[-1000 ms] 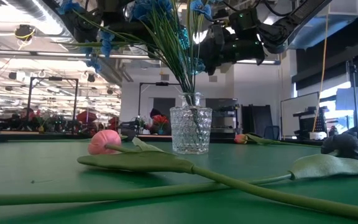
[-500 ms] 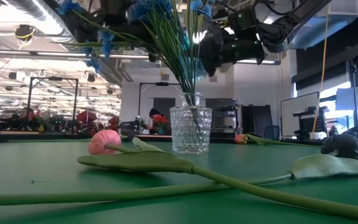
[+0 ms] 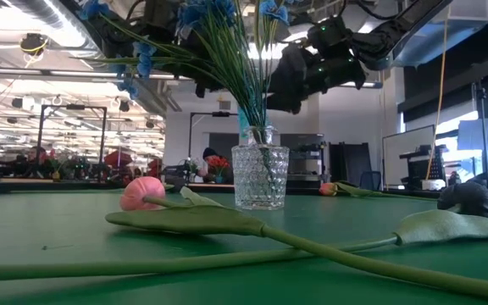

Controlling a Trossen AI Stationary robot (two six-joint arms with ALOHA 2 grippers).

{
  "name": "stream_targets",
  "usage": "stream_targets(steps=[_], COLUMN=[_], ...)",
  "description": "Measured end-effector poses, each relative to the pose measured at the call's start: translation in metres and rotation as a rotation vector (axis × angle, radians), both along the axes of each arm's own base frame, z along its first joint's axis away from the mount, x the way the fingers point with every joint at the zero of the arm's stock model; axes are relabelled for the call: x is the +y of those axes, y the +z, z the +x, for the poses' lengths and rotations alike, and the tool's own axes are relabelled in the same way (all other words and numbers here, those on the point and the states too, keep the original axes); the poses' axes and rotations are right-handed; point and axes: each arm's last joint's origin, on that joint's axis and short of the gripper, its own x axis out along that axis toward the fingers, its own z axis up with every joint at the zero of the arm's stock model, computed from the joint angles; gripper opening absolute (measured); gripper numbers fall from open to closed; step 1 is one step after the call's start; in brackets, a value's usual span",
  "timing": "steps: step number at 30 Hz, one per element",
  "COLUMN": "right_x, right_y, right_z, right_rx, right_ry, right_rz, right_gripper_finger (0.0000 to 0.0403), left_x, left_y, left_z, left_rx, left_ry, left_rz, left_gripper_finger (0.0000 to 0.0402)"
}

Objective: Sort flowers into vase by color
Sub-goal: Put the top right pink flower into the blue vase

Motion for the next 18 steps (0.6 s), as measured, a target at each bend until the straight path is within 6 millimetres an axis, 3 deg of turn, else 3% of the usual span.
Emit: stream_targets(steps=[7,14,18], right_x=[0.004,-0.002,-0.013], right_y=[-0.006,-0.014,-0.024], right_z=[-0.012,-0.038,-0.058], right_rx=[0.166,0.44,0.588], right_ry=[-0.052,-0.312,-0.396], right_rz=[0.002,-0.003,0.088], right_gripper_finger=[0.0308,0.0309,0.0308], left_x=[0.01,0.012,0.012], left_y=[-0.005,-0.01,-0.01], left_z=[-0.006,-0.008,-0.008], left_rx=[0.073,0.149,0.153], left_ry=[0.081,0.118,0.113], left_rz=[0.022,0.067,0.079], left_gripper_finger=[0.0139,0.0138,0.0138])
